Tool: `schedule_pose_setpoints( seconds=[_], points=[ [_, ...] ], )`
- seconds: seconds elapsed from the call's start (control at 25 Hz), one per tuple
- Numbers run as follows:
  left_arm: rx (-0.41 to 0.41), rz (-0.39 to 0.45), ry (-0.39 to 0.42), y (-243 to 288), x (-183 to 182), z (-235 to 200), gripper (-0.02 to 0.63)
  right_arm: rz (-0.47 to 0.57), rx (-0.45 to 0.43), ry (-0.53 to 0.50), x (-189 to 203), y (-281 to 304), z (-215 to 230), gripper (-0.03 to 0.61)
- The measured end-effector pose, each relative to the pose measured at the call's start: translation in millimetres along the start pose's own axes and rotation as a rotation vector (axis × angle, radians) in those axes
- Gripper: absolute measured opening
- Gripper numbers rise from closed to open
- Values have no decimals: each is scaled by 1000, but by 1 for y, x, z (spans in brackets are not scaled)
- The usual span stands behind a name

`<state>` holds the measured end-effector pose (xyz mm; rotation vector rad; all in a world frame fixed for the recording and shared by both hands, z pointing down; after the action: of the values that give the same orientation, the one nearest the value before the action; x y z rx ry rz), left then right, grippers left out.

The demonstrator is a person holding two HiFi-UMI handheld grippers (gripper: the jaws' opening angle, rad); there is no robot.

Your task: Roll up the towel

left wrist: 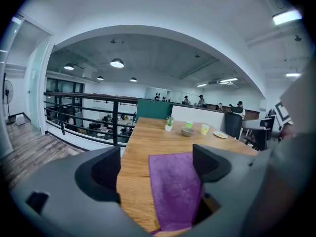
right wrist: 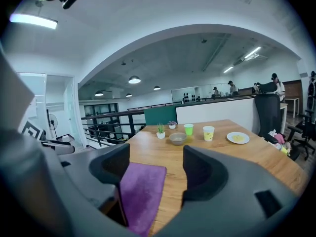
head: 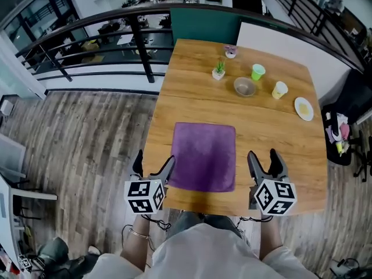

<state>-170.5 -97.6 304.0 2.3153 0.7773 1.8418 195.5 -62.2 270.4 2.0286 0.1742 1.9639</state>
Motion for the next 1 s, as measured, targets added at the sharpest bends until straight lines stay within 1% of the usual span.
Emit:
schedule_pose_setpoints(
  seconds=[0.16,0.28,0.48,0.56,0.64,0.72,0.8,0.88,1.0],
  points=[
    [43,-41,21,4,6,3,442,-40,-53,-41,3,5,6,325],
    [96,-100,74,9,13,7,425,-75,-104,-59,10,9,9,301],
    [220,-263,166,12,30,13,363,-158,-190,-112,29,13,11,233],
    [257,-332,215,12,40,12,305,-193,-223,-120,39,14,10,210],
    [291,-396,265,11,50,12,302,-232,-258,-126,49,14,7,201],
    [323,-447,334,13,57,12,300,-262,-293,-144,57,17,4,184],
    [359,-500,423,17,66,12,291,-285,-330,-173,63,22,0,169],
    [413,-576,524,14,80,15,290,-317,-380,-205,72,20,-5,161],
    [506,-684,680,12,98,19,287,-363,-478,-274,86,17,-14,161]
  ],
)
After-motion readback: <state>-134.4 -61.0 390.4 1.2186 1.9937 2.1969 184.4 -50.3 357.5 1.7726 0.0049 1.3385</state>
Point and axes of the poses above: the fingertips, and each gripper's own axes: y forward along the fingers, z to its right, x out of its underside, the point moved 9 cm from there along -y, backward along the fingers, and after that the axes turned 9 degrees about -y, right-handed, at the moved point
